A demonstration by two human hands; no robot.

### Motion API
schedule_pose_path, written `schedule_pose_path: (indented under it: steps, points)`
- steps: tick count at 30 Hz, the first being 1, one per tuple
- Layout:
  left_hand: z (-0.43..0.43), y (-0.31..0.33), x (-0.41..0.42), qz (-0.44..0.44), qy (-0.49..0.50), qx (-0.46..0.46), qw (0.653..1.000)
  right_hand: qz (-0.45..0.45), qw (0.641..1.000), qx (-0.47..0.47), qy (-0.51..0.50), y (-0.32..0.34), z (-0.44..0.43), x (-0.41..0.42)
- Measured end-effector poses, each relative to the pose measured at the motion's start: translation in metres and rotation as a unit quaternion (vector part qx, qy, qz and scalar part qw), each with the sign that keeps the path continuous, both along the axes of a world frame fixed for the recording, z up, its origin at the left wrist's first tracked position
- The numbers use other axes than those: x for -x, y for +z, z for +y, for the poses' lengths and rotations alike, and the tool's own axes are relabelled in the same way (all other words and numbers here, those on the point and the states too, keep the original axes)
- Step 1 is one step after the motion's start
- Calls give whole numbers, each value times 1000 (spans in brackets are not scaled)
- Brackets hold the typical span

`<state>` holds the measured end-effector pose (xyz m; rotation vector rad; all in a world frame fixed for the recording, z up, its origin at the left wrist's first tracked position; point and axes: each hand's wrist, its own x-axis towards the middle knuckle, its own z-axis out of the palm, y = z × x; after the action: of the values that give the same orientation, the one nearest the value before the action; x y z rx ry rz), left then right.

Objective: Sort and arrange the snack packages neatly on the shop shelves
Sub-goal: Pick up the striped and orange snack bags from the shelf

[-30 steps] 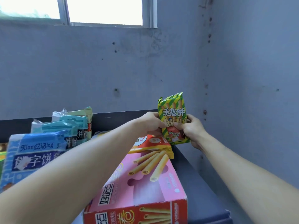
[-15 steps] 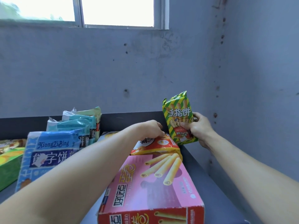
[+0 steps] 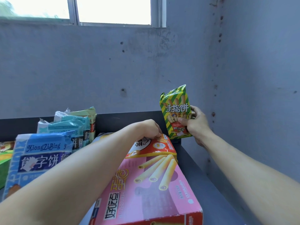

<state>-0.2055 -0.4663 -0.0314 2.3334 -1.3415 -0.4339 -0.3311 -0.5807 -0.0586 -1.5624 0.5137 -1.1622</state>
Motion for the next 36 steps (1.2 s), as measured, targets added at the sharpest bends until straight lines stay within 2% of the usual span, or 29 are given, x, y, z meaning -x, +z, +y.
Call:
schedule_pose_path:
  steps: [9,16,21,26,31,36]
  points:
    - [2,-1,-3,20,15,-9,1000,10,1000,4,13,-2,-3,-4]
    - [-1,-3,2,-44,14,59,997,0,1000,4,12,-1,0,-2]
    - [-4,10,2,-30,46,111,992,5,1000,9,-12,1,0,3]
    - [10,41,7,-55,19,118,991,-6,1000,-9,-10,1,2,5]
    - [23,52,10,-4,59,241,969,-28,999,-39,-3,5,8,-1]
    - [41,77,11,-89,71,320,941,-32,999,-40,16,15,15,-5]
